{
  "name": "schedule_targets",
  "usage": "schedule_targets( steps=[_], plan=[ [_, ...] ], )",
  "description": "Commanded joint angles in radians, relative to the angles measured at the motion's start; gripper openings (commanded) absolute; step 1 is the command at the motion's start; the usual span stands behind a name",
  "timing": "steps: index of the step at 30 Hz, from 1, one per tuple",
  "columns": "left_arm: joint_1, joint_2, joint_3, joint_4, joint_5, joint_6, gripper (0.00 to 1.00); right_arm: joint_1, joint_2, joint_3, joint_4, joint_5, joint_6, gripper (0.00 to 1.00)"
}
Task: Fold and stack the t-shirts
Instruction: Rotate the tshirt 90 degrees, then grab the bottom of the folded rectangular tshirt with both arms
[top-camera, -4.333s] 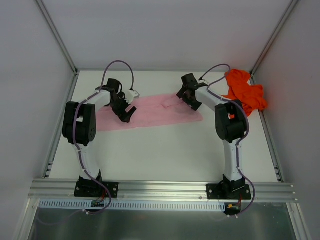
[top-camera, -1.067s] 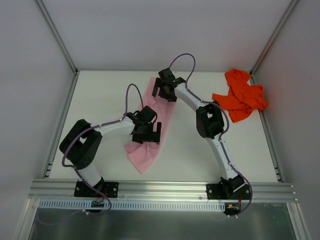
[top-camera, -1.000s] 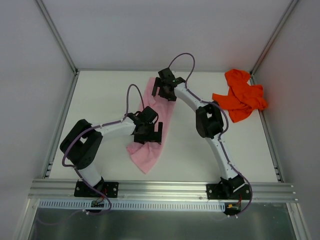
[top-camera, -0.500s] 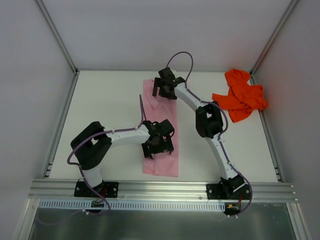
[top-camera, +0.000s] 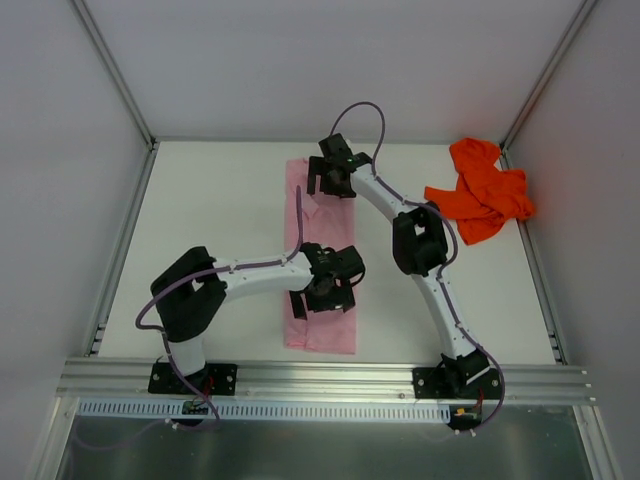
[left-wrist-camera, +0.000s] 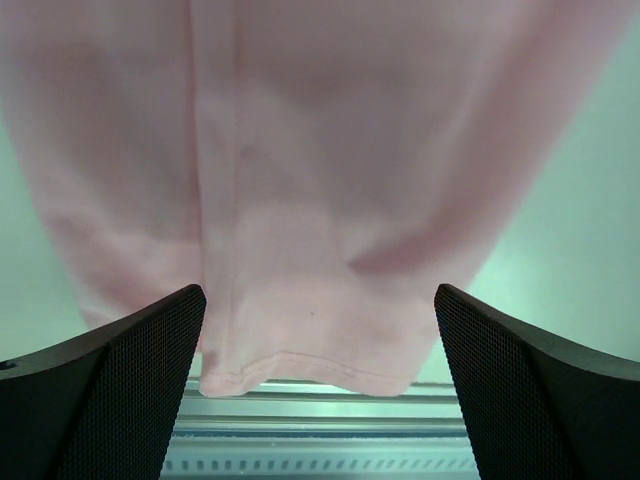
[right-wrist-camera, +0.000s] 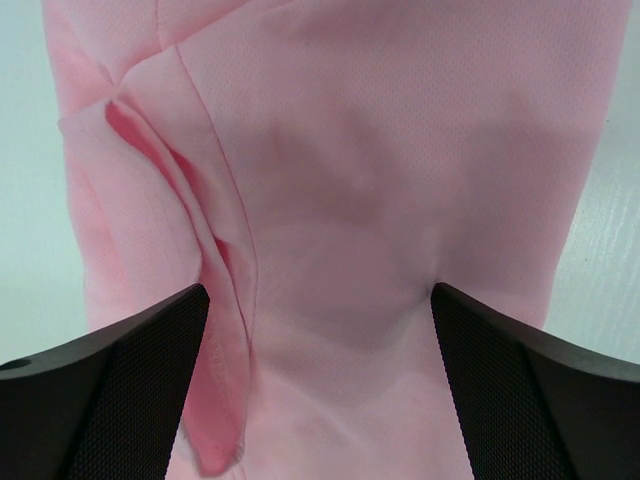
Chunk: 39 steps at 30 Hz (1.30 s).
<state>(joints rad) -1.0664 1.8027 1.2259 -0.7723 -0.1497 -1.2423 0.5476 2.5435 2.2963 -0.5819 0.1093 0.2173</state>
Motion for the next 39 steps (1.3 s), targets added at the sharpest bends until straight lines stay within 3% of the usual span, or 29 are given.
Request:
schedule_targets(
  steps=[1, 5, 11, 13, 15, 16, 18, 20, 21, 23, 24, 27, 29, 31, 36, 39],
  plan=[
    [-0.018, -0.077, 0.057, -0.065, -0.108, 0.093, 0.99, -0.014, -0.155, 0.043, -0.035, -0.045, -0.08, 0.96],
    [-0.017, -0.361, 0.012, -0.093, -0.18, 0.181, 0.99, -0.023, -0.296, 0.149, -0.052, -0.149, -0.153, 0.96],
    [0.002, -0.777, -0.159, -0.07, -0.297, 0.231, 0.99, -0.058, -0.598, 0.132, -0.006, -0.148, -0.237, 0.96],
    [0.064, -0.862, -0.254, -0.056, -0.309, 0.233, 0.99, -0.061, -0.67, 0.091, -0.044, -0.143, -0.256, 0.96],
    [0.143, -0.977, -0.346, 0.011, -0.291, 0.247, 0.99, -0.063, -0.793, -0.036, -0.096, -0.129, -0.265, 0.96],
    [0.246, -1.043, -0.377, 0.059, -0.254, 0.311, 0.99, -0.063, -0.84, -0.102, -0.105, -0.129, -0.257, 0.96],
    [0.327, -1.082, -0.433, 0.21, -0.133, 0.391, 0.99, -0.064, -1.009, -0.376, -0.069, -0.152, -0.22, 0.96],
    [0.387, -1.051, -0.431, 0.263, -0.084, 0.487, 0.99, -0.061, -1.133, -0.596, 0.002, -0.189, -0.158, 0.96],
    [0.401, -1.018, -0.404, 0.306, 0.006, 0.568, 0.99, -0.061, -1.254, -0.8, 0.07, -0.195, -0.103, 0.96],
    [0.419, -0.846, -0.341, 0.297, 0.14, 0.631, 0.99, -0.058, -1.359, -0.972, 0.121, -0.204, -0.055, 0.96],
    [0.419, -0.718, -0.257, 0.253, 0.148, 0.68, 0.99, -0.055, -1.443, -1.103, 0.122, -0.194, -0.02, 0.96],
    [0.421, -0.555, -0.117, 0.194, 0.176, 0.725, 0.99, -0.031, -1.595, -1.268, 0.132, -0.157, 0.026, 0.96],
    [0.428, -0.534, -0.082, 0.212, 0.158, 0.725, 0.99, -0.014, -1.682, -1.438, 0.128, -0.137, 0.068, 0.96],
    [0.471, -0.534, -0.086, 0.24, 0.189, 0.718, 0.99, -0.003, -1.724, -1.504, 0.123, -0.146, 0.103, 0.96],
    [0.708, -0.499, -0.123, 0.281, 0.332, 0.705, 0.99, 0.028, -1.796, -1.661, 0.142, -0.174, 0.194, 0.96],
    [0.747, -0.471, -0.161, 0.272, 0.378, 0.736, 0.99, 0.035, -1.769, -1.733, 0.151, -0.215, 0.205, 0.96]
  ],
)
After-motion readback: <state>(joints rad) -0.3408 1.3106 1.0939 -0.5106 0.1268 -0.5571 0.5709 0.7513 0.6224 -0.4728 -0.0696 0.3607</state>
